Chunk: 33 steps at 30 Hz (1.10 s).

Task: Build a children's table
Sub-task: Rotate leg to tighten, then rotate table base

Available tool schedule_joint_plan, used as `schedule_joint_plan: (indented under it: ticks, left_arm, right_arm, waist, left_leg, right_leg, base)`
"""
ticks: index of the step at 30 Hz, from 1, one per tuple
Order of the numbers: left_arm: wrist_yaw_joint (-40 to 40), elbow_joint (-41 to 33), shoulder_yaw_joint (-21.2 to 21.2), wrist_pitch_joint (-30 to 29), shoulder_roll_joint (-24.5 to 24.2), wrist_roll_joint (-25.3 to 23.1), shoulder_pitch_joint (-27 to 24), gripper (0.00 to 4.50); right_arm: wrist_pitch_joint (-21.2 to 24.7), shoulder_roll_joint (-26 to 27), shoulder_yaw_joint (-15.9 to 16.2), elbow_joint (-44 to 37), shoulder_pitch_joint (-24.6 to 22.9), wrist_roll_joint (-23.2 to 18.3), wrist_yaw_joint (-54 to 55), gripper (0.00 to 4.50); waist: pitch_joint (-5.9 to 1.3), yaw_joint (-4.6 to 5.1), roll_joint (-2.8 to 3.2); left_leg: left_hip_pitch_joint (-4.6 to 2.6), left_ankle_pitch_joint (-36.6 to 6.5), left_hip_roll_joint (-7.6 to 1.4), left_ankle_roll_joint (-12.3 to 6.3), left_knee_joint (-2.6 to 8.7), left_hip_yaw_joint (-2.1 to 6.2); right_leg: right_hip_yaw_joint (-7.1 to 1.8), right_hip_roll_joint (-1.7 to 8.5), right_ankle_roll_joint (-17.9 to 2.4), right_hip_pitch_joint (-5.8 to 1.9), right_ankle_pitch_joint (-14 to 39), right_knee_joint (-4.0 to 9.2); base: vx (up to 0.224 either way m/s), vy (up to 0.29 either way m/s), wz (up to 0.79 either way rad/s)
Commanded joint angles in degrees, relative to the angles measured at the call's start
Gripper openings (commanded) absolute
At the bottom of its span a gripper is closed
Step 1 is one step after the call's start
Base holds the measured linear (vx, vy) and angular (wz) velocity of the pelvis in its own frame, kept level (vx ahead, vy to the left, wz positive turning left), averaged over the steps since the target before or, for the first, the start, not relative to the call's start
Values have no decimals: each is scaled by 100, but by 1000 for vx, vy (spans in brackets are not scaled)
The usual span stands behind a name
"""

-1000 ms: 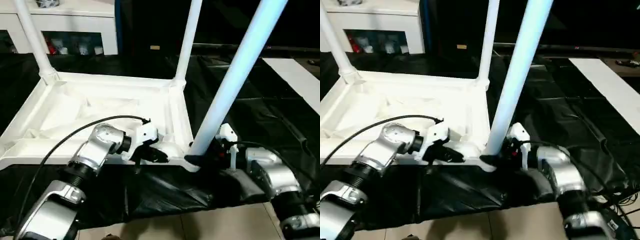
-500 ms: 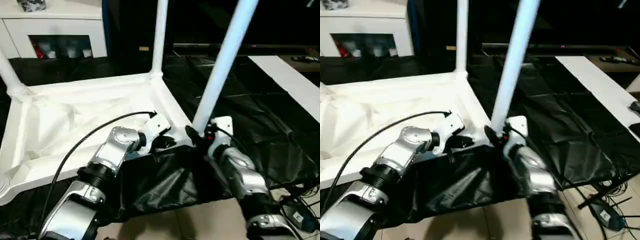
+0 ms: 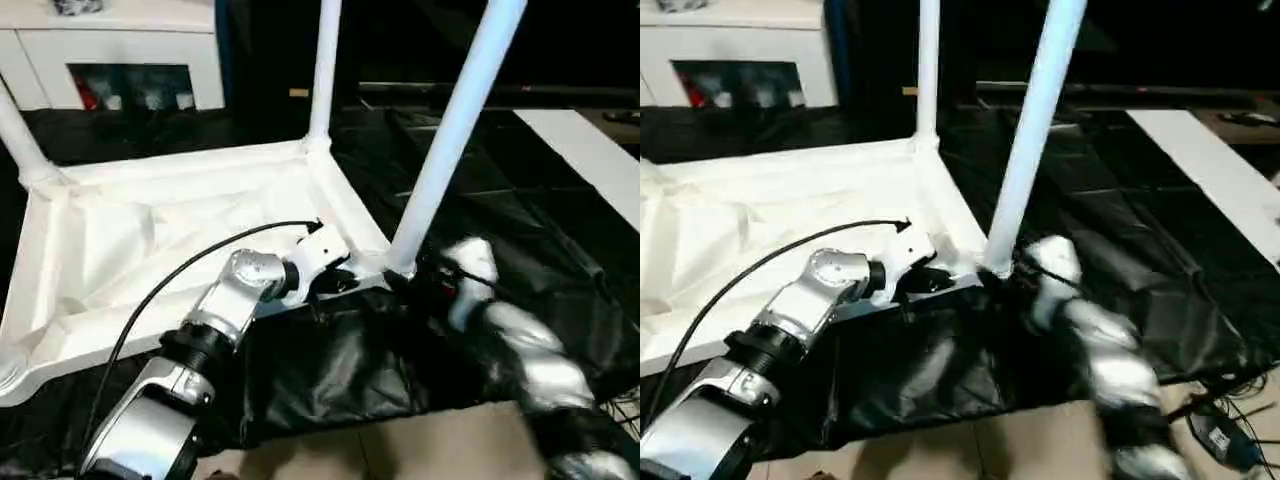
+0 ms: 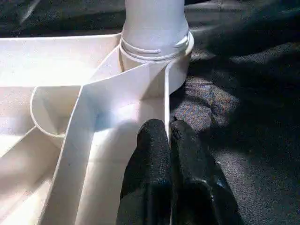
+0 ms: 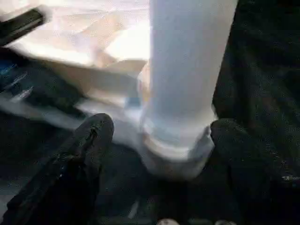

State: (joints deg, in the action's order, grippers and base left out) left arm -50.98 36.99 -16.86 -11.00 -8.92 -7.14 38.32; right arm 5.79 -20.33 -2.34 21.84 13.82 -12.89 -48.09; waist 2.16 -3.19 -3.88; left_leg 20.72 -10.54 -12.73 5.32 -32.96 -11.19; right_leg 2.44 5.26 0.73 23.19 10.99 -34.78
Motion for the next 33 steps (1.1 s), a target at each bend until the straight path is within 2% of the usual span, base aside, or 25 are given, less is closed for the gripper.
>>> schedule_joint_plan:
  ticks: [1,2,4,5,7,8,10,11,12,13,14,15,17,19,20,21,22,24,26,27,28,29,30,31,33]
  left_arm:
    - [-40,77,-11,73,-60,6,-54,0]
    - [-85,39,-26,135,-76,25,-96,0]
    - [-117,-16,-52,247,-104,45,-163,0]
    - [-101,-26,-43,270,-104,54,-176,0]
    - [24,-202,118,323,-71,224,-278,0]
    - [21,-372,181,274,-76,306,-334,27]
    - [-59,-864,331,-47,-82,534,-473,55]
    - [-82,-993,370,-147,-80,594,-510,55]
    - [-176,-1871,563,-739,-166,899,-803,61]
    - [-176,-1871,563,-739,-166,899,-803,61]
    - [-200,-2349,644,-1008,-275,992,-989,69]
    - [-282,-2910,721,-1350,-461,1107,-1251,94]
    - [-374,-3196,740,-1525,-599,1170,-1408,102]
    - [-602,-3825,778,-1836,-995,1300,-1813,121]
    - [-681,-4106,840,-1968,-1181,1365,-2015,121]
    - [-768,-4451,945,-2095,-1403,1455,-2285,136]
    - [-802,-4759,1066,-2209,-1591,1539,-2534,142]
    - [-875,-5451,1479,-2519,-1992,1714,-3184,161]
    - [-899,-5702,1657,-2653,-2122,1781,-3432,173]
    - [-952,-5952,1976,-2738,-2311,1763,-3868,182]
    - [-961,-6071,2132,-2799,-2404,1739,-4086,187]
    - [-998,-6133,2402,-2745,-2597,1531,-4557,187]
    - [-988,-6186,2562,-2728,-2749,1407,-4878,191]
    - [-958,-6183,2612,-2731,-2768,1373,-4942,197]
    - [-796,-6159,2780,-2721,-2832,1244,-5110,211]
  right_arm:
    - [206,-313,-259,-326,-120,-220,-416,376]
    - [307,-514,-330,-470,-245,-322,-591,376]
    - [388,-662,-377,-602,-370,-405,-714,376]
    - [419,-672,-380,-629,-387,-421,-725,376]
    - [612,-700,-317,-902,-538,-537,-800,376]
    - [635,-667,-263,-973,-568,-540,-779,379]
    - [698,-584,-137,-1057,-580,-556,-771,380]
    - [719,-567,-109,-1075,-582,-566,-778,380]
    - [764,-386,70,-1020,-465,-578,-793,380]
    - [764,-386,70,-1020,-465,-578,-793,380]
    - [746,-276,165,-926,-350,-542,-773,380]
    - [731,-148,251,-795,-194,-508,-774,380]
    - [716,-76,283,-724,-107,-486,-767,380]
    - [712,99,345,-578,96,-454,-729,380]
    - [707,181,379,-513,192,-444,-724,380]
    - [682,279,421,-431,302,-426,-703,380]
    - [666,355,460,-359,398,-425,-678,380]
    - [435,551,491,-9,676,-309,-451,380]
    - [307,625,486,156,786,-239,-313,380]
    - [78,727,428,555,1027,-57,105,380]
    - [-43,768,397,774,1154,28,323,380]
    - [-191,817,296,1260,1442,179,851,380]
    - [-328,845,218,1602,1642,288,1224,380]
    - [-348,858,178,1682,1697,282,1304,380]
    - [-391,908,23,1926,1879,218,1528,380]
  waist:
    - [-263,-30,-64]
    - [-259,-35,-39]
    - [-250,-20,-101]
    - [-253,-23,-89]
    - [-249,-18,-109]
    - [-253,-15,-131]
    - [-282,-11,-118]
    - [-294,-19,-105]
    - [-320,-31,-128]
    - [-315,-26,-125]
    - [-314,-43,-105]
    - [-320,-25,-119]
    - [-290,-30,-82]
    - [-264,-74,-47]
    - [-273,-84,8]
    - [-259,-84,21]
    - [-256,-71,18]
    - [-238,-81,54]
    - [-216,-85,77]
    - [-216,-102,99]
    - [-194,-79,102]
    - [-192,-75,89]
    - [-186,-50,111]
    - [-187,-51,124]
    - [-180,-112,146]
  left_leg:
    - [-2,-1387,-63,-421,366,18]
    - [-5,-1384,-59,-425,375,18]
    - [37,-1400,-50,-446,375,24]
    - [29,-1416,-52,-437,368,27]
    - [32,-1390,-58,-447,359,29]
    - [36,-1369,-59,-464,360,31]
    - [55,-1099,-77,-445,349,35]
    - [35,-995,-87,-467,334,24]
    - [21,-867,-85,-494,307,16]
    - [77,-553,-97,-558,321,33]
    - [48,-494,-93,-602,302,15]
    - [54,-426,-99,-642,288,13]
    - [11,-530,-91,-657,299,-13]
    - [-16,-754,-91,-528,328,-20]
    - [-31,-769,-98,-471,330,-4]
    - [-12,-829,-82,-407,353,3]
    - [-30,-883,-92,-326,359,-3]
    - [-36,-987,-92,-231,387,3]
    - [-57,-1242,-87,-50,418,-1]
    - [-83,-1293,-95,-6,420,0]
    - [-70,-1396,-84,8,430,-2]
    - [-47,-1470,-70,66,448,11]
    - [-68,-1517,-70,109,438,11]
    - [-77,-1576,-58,140,436,8]
    - [-167,-1725,-67,146,416,-25]
  right_leg:
    - [-176,206,-909,-251,1488,502]
    - [-172,203,-915,-238,1511,507]
    - [-152,210,-820,-241,1812,536]
    - [-149,215,-802,-230,1898,540]
    - [-151,214,-783,-218,1943,541]
    - [-146,218,-792,-219,1936,542]
    - [-145,219,-973,-226,1478,456]
    - [-148,211,-1069,-215,1210,430]
    - [-151,205,-1140,-216,943,392]
    - [-141,202,-1334,-248,384,299]
    - [-139,179,-1387,-217,238,300]
    - [-136,185,-1516,-236,-34,245]
    - [-142,167,-1565,-202,33,276]
    - [-152,162,-1492,-203,281,303]
    - [-155,179,-1504,-202,255,275]
    - [-145,158,-1428,-212,352,287]
    - [-152,163,-1424,-204,396,284]
    - [-150,153,-1404,-196,488,297]
    - [-154,143,-1368,-177,743,321]
    - [-154,157,-1363,-157,800,330]
    - [-160,141,-1348,-151,888,341]
    - [-156,142,-1265,-175,1093,354]
    - [-168,154,-1234,-135,1208,360]
    - [-168,129,-1109,-132,1370,375]
    - [-186,101,-1038,-61,1340,397]
  base:
    - [0,0,0]
    - [0,0,0]
    - [0,0,0]
    - [0,0,0]
    - [0,0,0]
    - [0,0,0]
    - [0,0,0]
    - [0,0,0]
    - [0,0,0]
    - [0,0,0]
    - [0,0,0]
    - [0,0,0]
    - [0,0,0]
    - [0,0,0]
    - [0,0,0]
    - [0,0,0]
    - [0,0,0]
    - [0,0,0]
    - [0,0,0]
    - [0,0,0]
    - [0,0,0]
    - [0,0,0]
    - [0,0,0]
    - [0,0,0]
    - [0,0,0]
